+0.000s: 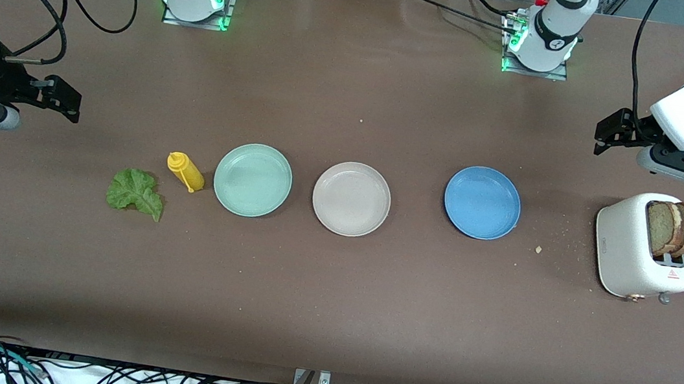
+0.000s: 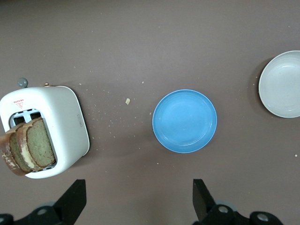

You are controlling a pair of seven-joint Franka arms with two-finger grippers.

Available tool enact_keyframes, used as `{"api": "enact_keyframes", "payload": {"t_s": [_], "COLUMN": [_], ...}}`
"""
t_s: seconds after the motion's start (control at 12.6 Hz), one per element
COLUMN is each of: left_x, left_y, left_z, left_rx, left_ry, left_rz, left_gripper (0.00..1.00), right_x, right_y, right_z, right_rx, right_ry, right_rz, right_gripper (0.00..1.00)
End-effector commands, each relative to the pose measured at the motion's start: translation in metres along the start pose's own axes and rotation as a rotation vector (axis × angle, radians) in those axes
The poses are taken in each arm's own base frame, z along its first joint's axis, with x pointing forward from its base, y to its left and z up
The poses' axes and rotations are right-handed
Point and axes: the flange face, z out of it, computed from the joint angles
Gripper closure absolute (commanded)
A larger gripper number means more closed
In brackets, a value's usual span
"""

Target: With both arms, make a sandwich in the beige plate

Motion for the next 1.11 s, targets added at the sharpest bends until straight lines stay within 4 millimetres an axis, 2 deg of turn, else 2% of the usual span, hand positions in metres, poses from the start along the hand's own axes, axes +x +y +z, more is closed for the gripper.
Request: {"api": "enact_keyframes", "payload": {"t_s": [0.0,0.24,1.03], "left_x": [0.0,0.0,0.0], "left_y": [-0.001,-0.001,-0.002], "left_z": [-0.006,-0.006,-0.005], "left_rx": [0.025,0.025,0.025], "left_ry": [0.005,0.003,0.0], "left_rz": [0.004,0.004,0.003], "left_gripper": [0.0,0.0,0.0], "right_x": [-0.004,-0.004,-0.004], "right_y": [0.0,-0.01,-0.009], "right_z": [-0.003,-0.008,-0.008], "right_rx": [-0.016,-0.02,-0.02], "right_ry": [0.013,0.024,0.022], "right_rz": [0.026,0.016,0.016], "right_gripper": [0.0,0.0,0.0]}}
